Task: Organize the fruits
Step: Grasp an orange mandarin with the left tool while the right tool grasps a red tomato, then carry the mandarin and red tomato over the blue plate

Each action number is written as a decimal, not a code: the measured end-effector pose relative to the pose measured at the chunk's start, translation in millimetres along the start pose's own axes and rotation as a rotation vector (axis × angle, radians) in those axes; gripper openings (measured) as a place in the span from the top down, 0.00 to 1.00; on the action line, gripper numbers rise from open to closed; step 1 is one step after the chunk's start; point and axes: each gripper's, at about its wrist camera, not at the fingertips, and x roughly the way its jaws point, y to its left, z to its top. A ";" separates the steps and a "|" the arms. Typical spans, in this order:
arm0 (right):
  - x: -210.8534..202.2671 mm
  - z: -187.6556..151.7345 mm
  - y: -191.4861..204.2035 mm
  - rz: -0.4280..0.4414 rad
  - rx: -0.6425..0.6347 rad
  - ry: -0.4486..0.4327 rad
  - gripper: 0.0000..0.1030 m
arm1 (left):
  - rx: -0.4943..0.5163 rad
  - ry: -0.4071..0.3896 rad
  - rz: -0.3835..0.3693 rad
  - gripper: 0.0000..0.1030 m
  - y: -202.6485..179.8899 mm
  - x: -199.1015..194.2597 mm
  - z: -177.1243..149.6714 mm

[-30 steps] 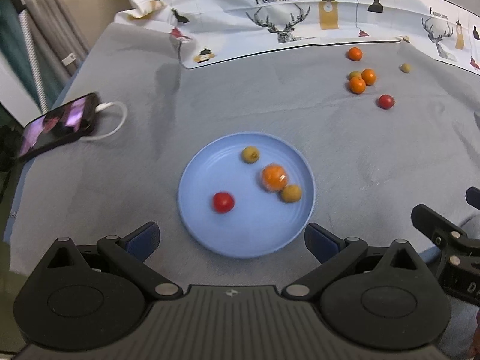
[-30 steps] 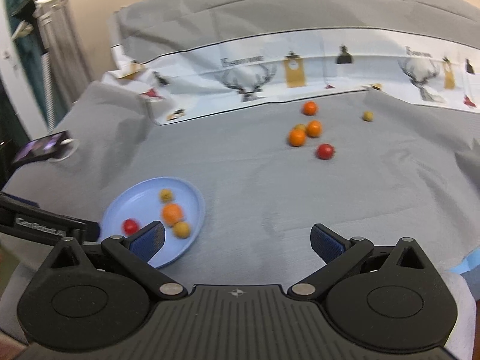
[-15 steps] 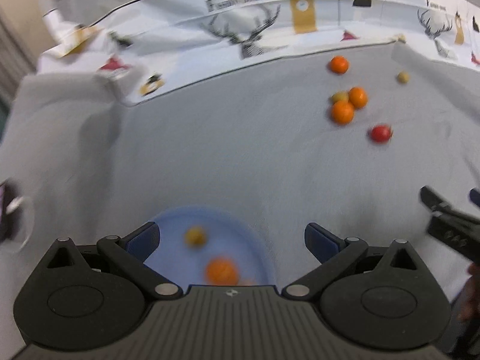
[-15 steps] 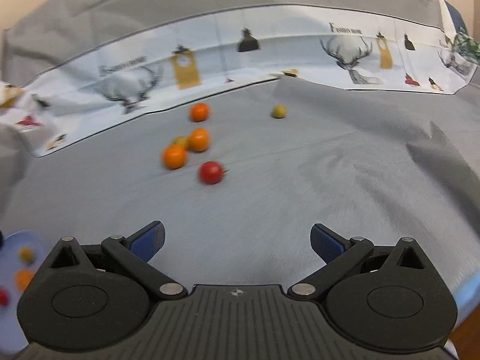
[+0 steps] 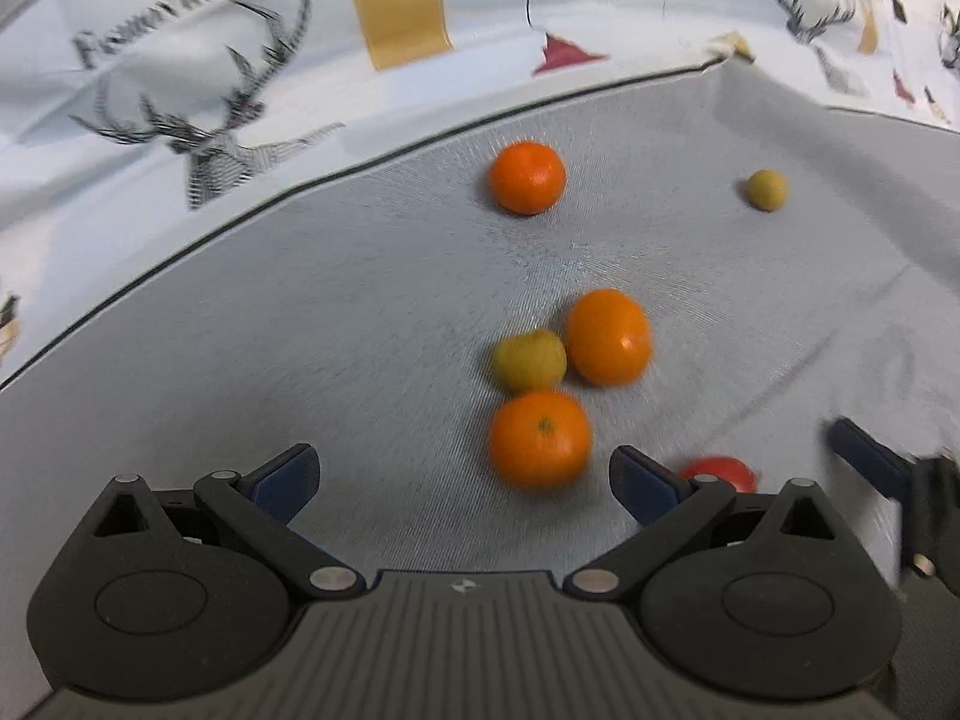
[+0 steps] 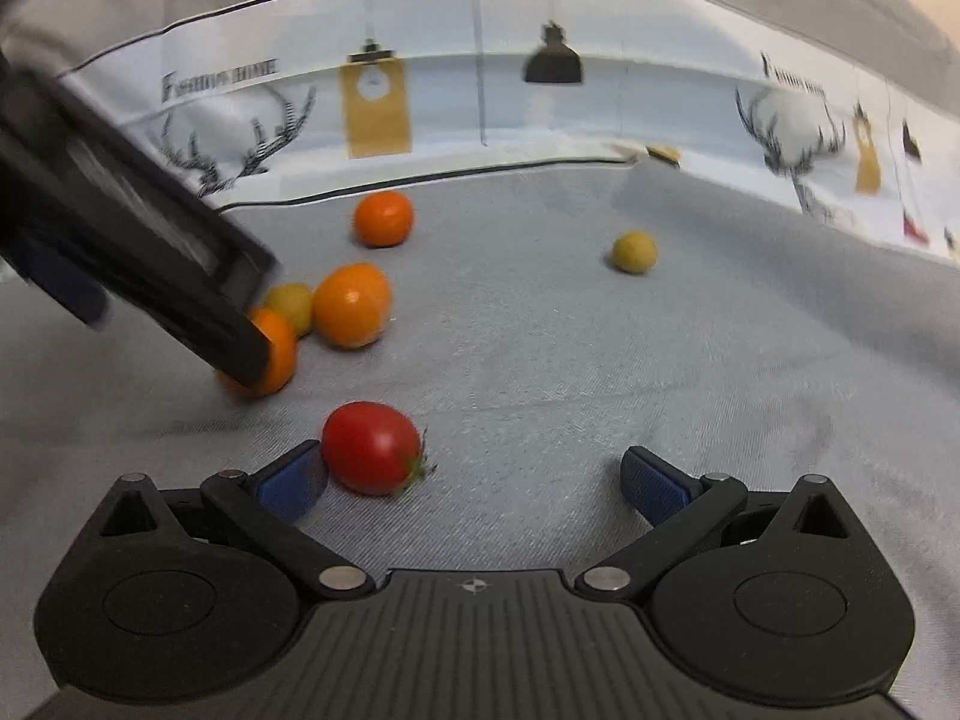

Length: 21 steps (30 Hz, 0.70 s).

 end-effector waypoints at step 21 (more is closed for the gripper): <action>-99.0 21.5 -15.7 0.007 0.081 -0.076 0.71 | -0.068 -0.044 0.104 0.62 13.8 -134.3 -61.7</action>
